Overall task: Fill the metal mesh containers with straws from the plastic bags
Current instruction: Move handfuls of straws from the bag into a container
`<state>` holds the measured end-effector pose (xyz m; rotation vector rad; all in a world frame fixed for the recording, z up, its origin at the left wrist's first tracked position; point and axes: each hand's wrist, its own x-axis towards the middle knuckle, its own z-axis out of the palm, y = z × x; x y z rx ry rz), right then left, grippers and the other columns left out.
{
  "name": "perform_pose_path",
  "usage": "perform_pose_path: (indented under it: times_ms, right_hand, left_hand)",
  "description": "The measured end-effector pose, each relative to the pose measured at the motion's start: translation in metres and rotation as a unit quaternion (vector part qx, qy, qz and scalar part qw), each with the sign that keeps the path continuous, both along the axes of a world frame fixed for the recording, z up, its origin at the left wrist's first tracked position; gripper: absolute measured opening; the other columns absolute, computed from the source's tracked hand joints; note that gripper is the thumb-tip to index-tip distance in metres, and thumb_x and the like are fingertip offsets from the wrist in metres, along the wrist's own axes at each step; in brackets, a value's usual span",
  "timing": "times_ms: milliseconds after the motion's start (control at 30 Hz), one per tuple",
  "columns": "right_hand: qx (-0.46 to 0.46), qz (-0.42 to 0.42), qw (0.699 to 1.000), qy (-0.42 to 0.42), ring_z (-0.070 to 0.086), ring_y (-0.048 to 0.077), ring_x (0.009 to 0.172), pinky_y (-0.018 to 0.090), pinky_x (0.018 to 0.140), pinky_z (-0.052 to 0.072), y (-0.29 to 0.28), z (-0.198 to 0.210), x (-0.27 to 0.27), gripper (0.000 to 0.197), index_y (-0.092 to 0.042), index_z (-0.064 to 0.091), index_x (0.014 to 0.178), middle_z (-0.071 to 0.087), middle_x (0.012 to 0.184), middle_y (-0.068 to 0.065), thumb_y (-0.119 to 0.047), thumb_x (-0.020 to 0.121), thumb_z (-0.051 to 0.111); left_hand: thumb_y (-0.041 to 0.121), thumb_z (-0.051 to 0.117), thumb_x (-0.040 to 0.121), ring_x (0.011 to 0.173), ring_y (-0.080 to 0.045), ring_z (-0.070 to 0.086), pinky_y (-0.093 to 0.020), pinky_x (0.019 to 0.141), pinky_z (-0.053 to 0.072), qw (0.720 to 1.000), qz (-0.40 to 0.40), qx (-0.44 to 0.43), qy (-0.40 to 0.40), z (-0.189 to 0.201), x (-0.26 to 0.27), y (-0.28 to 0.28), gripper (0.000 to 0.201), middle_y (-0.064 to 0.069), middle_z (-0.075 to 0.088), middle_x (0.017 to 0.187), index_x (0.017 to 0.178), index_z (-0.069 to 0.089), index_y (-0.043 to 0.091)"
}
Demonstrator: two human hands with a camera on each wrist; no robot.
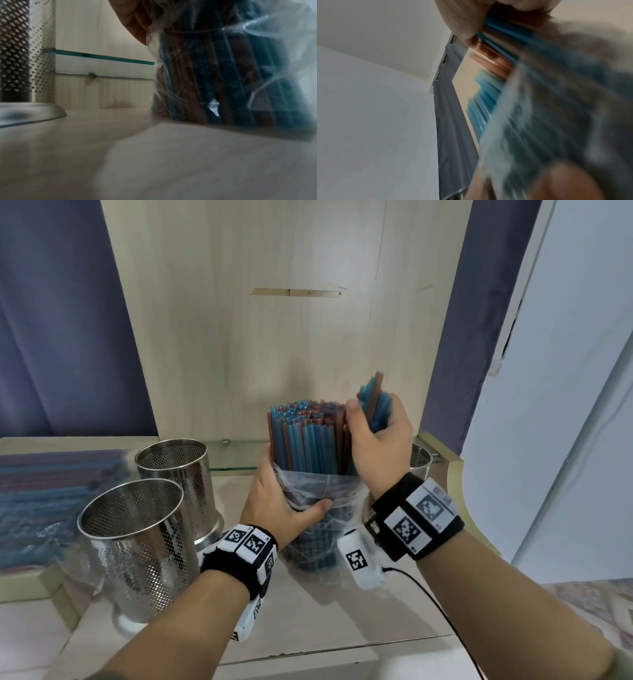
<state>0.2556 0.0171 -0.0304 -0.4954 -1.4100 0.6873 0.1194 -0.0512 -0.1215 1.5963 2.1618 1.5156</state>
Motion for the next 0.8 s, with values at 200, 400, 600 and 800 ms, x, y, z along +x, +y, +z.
perform_pose_path:
  times_ms: [200, 400, 600, 800]
  right_hand:
    - [-0.005, -0.009, 0.999, -0.044, 0.058, 0.023, 0.067, 0.039, 0.069, 0.053, 0.016, 0.039, 0.002, 0.016, -0.013, 0.057, 0.090, 0.061, 0.078, 0.012, -0.025, 0.093, 0.066]
    - [-0.051, 0.020, 0.997, -0.062, 0.057, 0.020, 0.072, 0.043, 0.072, 0.056, 0.026, 0.055, 0.001, 0.030, -0.014, 0.052, 0.092, 0.057, 0.083, 0.007, -0.030, 0.085, 0.077]
    - [-0.045, 0.046, 0.995, -0.076, 0.062, 0.015, 0.064, 0.039, 0.070, 0.058, 0.033, 0.075, 0.005, 0.021, -0.019, 0.050, 0.090, 0.057, 0.075, 0.000, -0.018, 0.090, 0.071]
    - [-0.037, 0.060, 0.995, -0.067, 0.060, 0.011, 0.059, 0.036, 0.067, 0.056, 0.037, 0.111, 0.011, 0.019, -0.017, 0.048, 0.090, 0.056, 0.075, -0.001, -0.016, 0.092, 0.067]
  left_hand:
    - [0.067, 0.079, 0.052, 0.125, -0.014, 0.049, -0.039, 0.105, 0.047, 1.000, 0.002, 0.017, -0.009, 0.000, -0.001, -0.001, 0.118, 0.004, 0.049, 0.138, 0.145, 0.019, 0.025]
    - [0.059, 0.083, 0.059, 0.132, -0.019, 0.045, -0.028, 0.108, 0.036, 1.000, 0.008, 0.006, -0.004, 0.002, 0.002, -0.002, 0.120, -0.002, 0.043, 0.145, 0.149, 0.013, 0.021]
    - [0.052, 0.085, 0.062, 0.137, -0.020, 0.037, -0.018, 0.099, 0.026, 1.000, 0.014, -0.013, -0.007, 0.004, 0.004, -0.003, 0.124, -0.006, 0.037, 0.151, 0.152, 0.008, 0.013]
    - [0.049, 0.085, 0.063, 0.135, -0.019, 0.039, -0.016, 0.097, 0.026, 1.000, 0.011, -0.012, -0.014, 0.008, 0.006, -0.005, 0.121, -0.006, 0.039, 0.148, 0.152, 0.012, 0.012]
